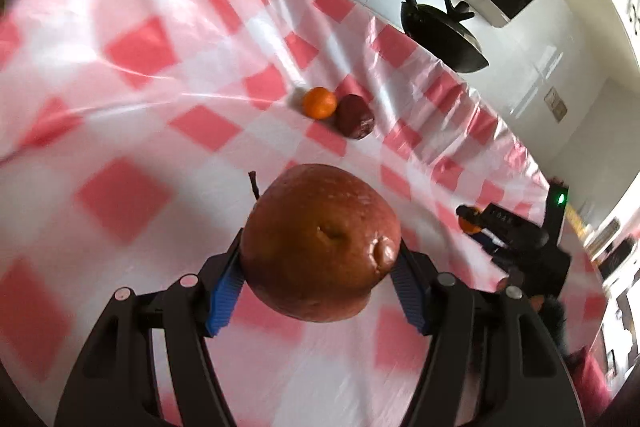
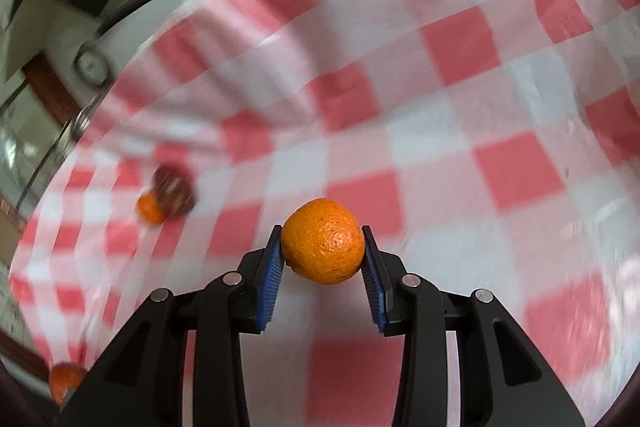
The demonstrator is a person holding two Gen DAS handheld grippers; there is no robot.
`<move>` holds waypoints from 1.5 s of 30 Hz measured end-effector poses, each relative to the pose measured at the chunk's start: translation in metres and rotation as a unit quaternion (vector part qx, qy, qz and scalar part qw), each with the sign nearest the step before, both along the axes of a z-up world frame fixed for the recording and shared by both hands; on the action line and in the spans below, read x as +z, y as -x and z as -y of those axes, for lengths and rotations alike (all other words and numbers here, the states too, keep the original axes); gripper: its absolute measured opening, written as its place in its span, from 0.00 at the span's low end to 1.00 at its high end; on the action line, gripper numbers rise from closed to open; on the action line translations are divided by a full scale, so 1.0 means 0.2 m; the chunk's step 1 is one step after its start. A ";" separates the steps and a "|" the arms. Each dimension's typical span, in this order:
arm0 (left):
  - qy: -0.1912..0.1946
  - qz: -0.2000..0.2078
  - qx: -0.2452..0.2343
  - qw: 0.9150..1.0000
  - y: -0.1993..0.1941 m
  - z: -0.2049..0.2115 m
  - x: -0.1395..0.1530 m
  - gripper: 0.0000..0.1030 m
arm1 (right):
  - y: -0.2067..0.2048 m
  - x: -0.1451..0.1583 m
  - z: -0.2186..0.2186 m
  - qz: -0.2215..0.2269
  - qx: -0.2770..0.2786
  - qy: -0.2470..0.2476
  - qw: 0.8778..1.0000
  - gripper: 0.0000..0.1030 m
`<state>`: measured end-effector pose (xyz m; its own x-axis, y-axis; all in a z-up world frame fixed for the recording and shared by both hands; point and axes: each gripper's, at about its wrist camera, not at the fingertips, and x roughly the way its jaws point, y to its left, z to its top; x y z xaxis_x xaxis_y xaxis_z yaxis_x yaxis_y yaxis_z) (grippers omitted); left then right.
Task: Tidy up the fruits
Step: 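Lift the pear and orange and carry both tools over the white box, then open both tools to drop the pear and orange into the box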
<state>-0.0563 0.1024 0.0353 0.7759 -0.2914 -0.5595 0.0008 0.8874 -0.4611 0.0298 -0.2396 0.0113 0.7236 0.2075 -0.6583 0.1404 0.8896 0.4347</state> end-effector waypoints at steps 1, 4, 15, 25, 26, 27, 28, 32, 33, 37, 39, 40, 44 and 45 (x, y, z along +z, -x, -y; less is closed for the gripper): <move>-0.004 0.000 0.002 1.000 0.05 -0.03 0.00 0.64 | 0.06 0.01 -0.06 0.002 0.013 -0.006 1.000 0.36; -0.041 -0.002 0.014 0.999 0.21 -0.12 0.02 0.64 | 0.24 0.07 -0.25 0.010 0.057 -0.015 0.998 0.36; -0.132 0.003 0.089 0.987 0.77 -0.50 0.06 0.64 | 0.73 0.19 -0.95 0.030 0.211 0.003 0.977 0.37; -0.160 0.008 0.125 0.979 1.31 -0.80 0.04 0.65 | 1.25 0.21 -1.50 0.048 0.352 0.069 0.932 0.37; -0.160 0.007 0.129 0.979 1.35 -0.83 0.03 0.65 | 1.29 0.22 -1.54 0.050 0.365 0.074 0.927 0.37; -0.156 0.002 0.140 0.978 1.42 -0.89 0.01 0.65 | 1.35 0.22 -1.60 0.053 0.383 0.081 0.918 0.37; -0.153 -0.002 0.147 0.977 1.47 -0.91 -0.01 0.65 | 1.38 0.21 -1.64 0.055 0.396 0.088 0.912 0.37; -0.140 -0.031 0.184 0.972 1.65 -1.07 -0.12 0.65 | 1.55 0.17 -1.82 0.059 0.454 0.114 0.882 0.37; -0.141 -0.039 0.191 0.971 1.68 -1.09 -0.14 0.65 | 1.59 0.15 -1.86 0.058 0.468 0.121 0.874 0.37; -0.139 -0.090 0.222 0.961 1.78 -1.22 -0.31 0.65 | 1.77 0.03 -2.05 0.047 0.540 0.153 0.826 0.37; -0.136 -0.124 0.230 0.956 1.81 -1.27 -0.40 0.65 | 1.84 -0.05 -2.12 0.032 0.574 0.167 0.801 0.37; -0.136 -0.135 0.231 0.954 1.82 -1.29 -0.44 0.65 | 1.88 -0.11 -2.18 0.018 0.596 0.180 0.783 0.37; -0.132 -0.181 0.231 0.947 1.84 -1.34 -0.58 0.65 | 1.98 -0.32 -2.31 -0.027 0.636 0.223 0.739 0.37; -0.129 -0.189 0.230 0.946 1.85 -1.34 -0.60 0.65 | 1.99 -0.36 -2.33 -0.035 0.641 0.233 0.730 0.37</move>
<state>-0.4255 0.3706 -0.0854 0.5184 0.2132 -0.8282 -0.5342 0.8370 -0.1189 -0.3691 0.2263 -0.0612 0.0919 0.4259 -0.9001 -0.9310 0.3574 0.0740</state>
